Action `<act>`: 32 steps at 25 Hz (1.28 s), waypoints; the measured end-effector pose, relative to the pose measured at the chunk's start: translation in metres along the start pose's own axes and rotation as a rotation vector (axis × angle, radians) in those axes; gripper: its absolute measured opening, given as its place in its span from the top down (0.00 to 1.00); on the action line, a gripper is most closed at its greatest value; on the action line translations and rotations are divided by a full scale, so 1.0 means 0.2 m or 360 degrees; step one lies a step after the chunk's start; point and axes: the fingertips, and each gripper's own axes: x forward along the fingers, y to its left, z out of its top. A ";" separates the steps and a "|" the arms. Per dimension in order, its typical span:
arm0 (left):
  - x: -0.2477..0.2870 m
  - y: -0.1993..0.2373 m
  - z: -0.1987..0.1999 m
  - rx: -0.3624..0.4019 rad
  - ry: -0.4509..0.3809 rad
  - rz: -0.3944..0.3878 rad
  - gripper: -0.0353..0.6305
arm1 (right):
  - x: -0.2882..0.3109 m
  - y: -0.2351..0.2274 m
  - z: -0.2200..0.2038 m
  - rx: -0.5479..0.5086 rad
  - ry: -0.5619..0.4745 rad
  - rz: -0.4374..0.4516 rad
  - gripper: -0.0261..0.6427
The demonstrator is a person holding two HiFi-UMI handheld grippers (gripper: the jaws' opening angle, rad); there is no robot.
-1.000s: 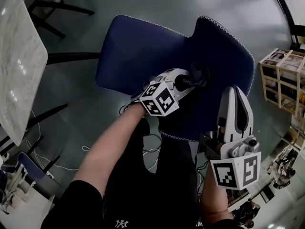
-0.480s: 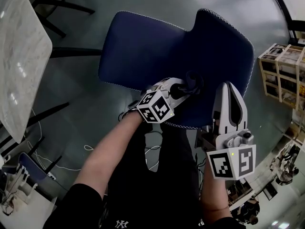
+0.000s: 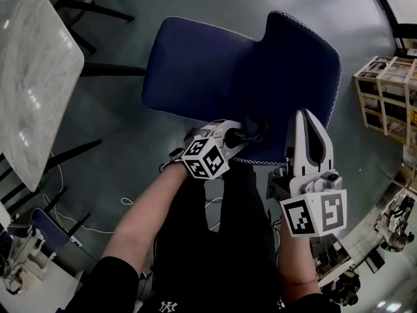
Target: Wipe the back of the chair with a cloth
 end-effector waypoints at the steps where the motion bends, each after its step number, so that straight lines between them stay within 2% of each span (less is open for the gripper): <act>1: -0.01 -0.01 0.00 0.0009 0.0015 -0.0013 0.84 | 0.00 0.01 0.01 -0.0003 0.0001 0.0003 0.94; 9: -0.11 -0.09 0.00 -0.0030 0.0049 -0.0075 0.84 | -0.06 0.07 0.01 -0.0028 0.0057 0.0043 0.94; 17: -0.21 -0.13 0.09 -0.0193 -0.0002 0.0015 0.84 | -0.10 0.09 0.07 -0.0017 0.0059 0.0092 0.94; 21: -0.31 -0.14 0.26 -0.0286 -0.0077 0.0058 0.84 | -0.13 0.11 0.17 -0.0013 0.0035 0.0123 0.94; 27: -0.46 -0.11 0.66 -0.0254 -0.0185 0.0120 0.84 | -0.18 0.13 0.44 -0.0020 -0.0064 0.0154 0.94; 32: -0.59 -0.10 0.92 -0.0277 -0.0262 0.0192 0.84 | -0.26 0.17 0.62 -0.0089 -0.0104 0.0194 0.94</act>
